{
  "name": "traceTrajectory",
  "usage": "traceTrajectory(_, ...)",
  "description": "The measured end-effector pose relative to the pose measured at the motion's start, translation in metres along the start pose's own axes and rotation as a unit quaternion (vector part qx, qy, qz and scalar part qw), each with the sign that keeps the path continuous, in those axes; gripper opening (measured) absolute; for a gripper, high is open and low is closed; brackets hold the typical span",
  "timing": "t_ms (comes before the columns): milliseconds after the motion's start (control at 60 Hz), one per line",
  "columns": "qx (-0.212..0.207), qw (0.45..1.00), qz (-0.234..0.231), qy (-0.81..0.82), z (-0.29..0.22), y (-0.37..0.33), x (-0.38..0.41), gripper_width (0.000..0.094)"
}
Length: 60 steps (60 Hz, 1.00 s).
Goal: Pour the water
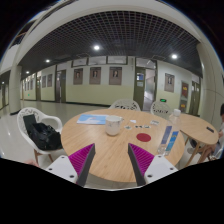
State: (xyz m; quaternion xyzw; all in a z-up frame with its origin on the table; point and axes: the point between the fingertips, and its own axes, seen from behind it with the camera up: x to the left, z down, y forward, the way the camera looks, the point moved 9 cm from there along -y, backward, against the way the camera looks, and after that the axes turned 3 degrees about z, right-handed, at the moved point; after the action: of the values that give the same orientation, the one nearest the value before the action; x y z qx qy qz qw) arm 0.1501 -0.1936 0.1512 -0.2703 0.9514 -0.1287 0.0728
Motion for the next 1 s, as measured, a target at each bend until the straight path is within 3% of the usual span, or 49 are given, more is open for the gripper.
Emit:
traceTrajectory(183,0.007,0.999,0.032,0.021,0.007,0.003,-0.017,0.0848)
traceTrajectory(317,-0.009,0.997,0.073,0.026,0.001,0.012,-0.045,0.0848)
traceTrajectory(483,-0.042,0.990,0.134,0.028,-0.006,0.035,-0.136,0.0835)
traceTrajectory(633,-0.025,0.984,0.174,0.007,-0.001,0.080,-0.196,0.0797)
traceTrajectory(783,-0.026,0.986,0.167,0.005,0.007,0.132,-0.228,0.0788)
traceTrajectory(867,-0.022,0.988,0.152,0.018,0.013,0.155,-0.238,0.0744)
traceTrajectory(917,-0.026,0.988,0.148,0.027,0.014,0.163,-0.242,0.0563)
traceTrajectory(1000,-0.041,0.988,0.138,0.048,0.014,0.166,-0.243,0.0473)
